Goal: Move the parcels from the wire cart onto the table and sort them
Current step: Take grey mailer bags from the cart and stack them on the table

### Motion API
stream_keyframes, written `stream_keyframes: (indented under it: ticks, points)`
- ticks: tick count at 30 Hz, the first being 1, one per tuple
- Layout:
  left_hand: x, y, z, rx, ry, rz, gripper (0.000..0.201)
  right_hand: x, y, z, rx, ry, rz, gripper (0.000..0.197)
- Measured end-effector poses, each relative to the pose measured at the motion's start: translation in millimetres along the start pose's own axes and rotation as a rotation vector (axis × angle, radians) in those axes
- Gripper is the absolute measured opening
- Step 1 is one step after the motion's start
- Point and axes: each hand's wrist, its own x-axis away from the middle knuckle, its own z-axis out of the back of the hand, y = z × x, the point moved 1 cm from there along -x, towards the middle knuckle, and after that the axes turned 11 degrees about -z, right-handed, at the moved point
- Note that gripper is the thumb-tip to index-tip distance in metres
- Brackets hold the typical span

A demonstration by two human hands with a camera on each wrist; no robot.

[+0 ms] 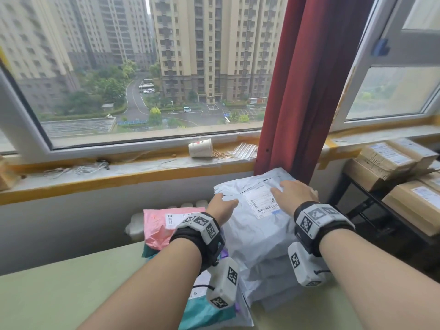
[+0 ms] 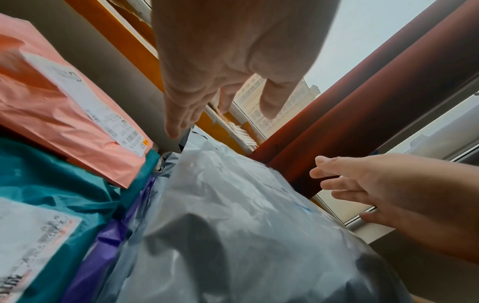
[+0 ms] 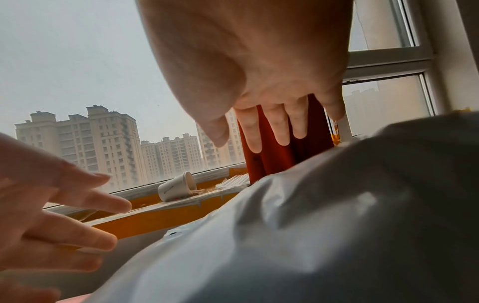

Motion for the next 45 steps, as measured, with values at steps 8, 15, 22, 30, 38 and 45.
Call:
stream_keyframes:
  ticks: [8,15,22,30,38,45]
  points:
    - [16,5,31,-0.037,0.000,0.001,0.041,20,-21,17,-0.058,-0.014,0.044,0.045]
    - [42,2,83,-0.057,0.105,-0.006,0.048,45,-64,20,-0.095,0.001,0.162,0.032]
    - [85,-20,147,-0.079,0.231,-0.004,0.042,90,-119,15,-0.120,-0.038,0.294,0.036]
    - [147,-50,229,-0.072,0.393,0.022,0.035,162,-192,2,-0.144,-0.077,0.426,0.034]
    - [197,-86,287,-0.061,0.484,0.046,0.030,230,-247,-7,-0.151,-0.086,0.562,0.034]
    - [255,-130,351,-0.056,0.600,0.087,0.033,300,-292,-19,-0.114,-0.117,0.655,0.039]
